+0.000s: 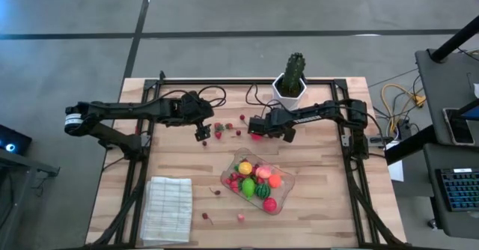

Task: Pick and placing Produce into tupperware
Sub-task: Put the yellow corn into the transparent bin

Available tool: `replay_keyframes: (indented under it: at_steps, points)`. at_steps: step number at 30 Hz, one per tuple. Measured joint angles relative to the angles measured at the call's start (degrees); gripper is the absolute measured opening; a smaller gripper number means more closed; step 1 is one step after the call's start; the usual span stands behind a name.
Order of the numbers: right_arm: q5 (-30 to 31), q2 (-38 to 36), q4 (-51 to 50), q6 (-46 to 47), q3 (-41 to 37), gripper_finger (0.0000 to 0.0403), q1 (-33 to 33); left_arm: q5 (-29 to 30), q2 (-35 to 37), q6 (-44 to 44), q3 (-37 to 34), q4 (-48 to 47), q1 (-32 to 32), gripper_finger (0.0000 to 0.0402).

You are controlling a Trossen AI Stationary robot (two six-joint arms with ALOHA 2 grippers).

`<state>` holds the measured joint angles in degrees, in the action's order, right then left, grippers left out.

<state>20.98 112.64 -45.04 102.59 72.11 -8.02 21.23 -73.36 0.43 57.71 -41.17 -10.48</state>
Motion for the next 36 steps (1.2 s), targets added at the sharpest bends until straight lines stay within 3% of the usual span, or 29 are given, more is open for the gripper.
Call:
replay_keyframes:
  at_steps: [18,28,32,36]
  points:
    - [-0.43,0.0,0.4,-3.83,-0.19,0.0034,0.01,0.0,0.02,0.0,0.0,0.11,-0.01,0.0342]
    - [0.04,0.0,-0.17,-7.68,3.96,0.0033,0.67,0.01,0.02,0.0,0.0,0.17,0.0,0.0342]
    - [0.67,-0.03,-5.05,-8.14,8.02,0.0033,2.71,0.02,0.02,0.0,0.0,0.17,0.0,0.0342]
    - [5.44,-0.65,-13.93,-5.6,13.75,0.0033,5.85,0.01,0.02,0.0,0.0,0.2,0.0,0.0342]
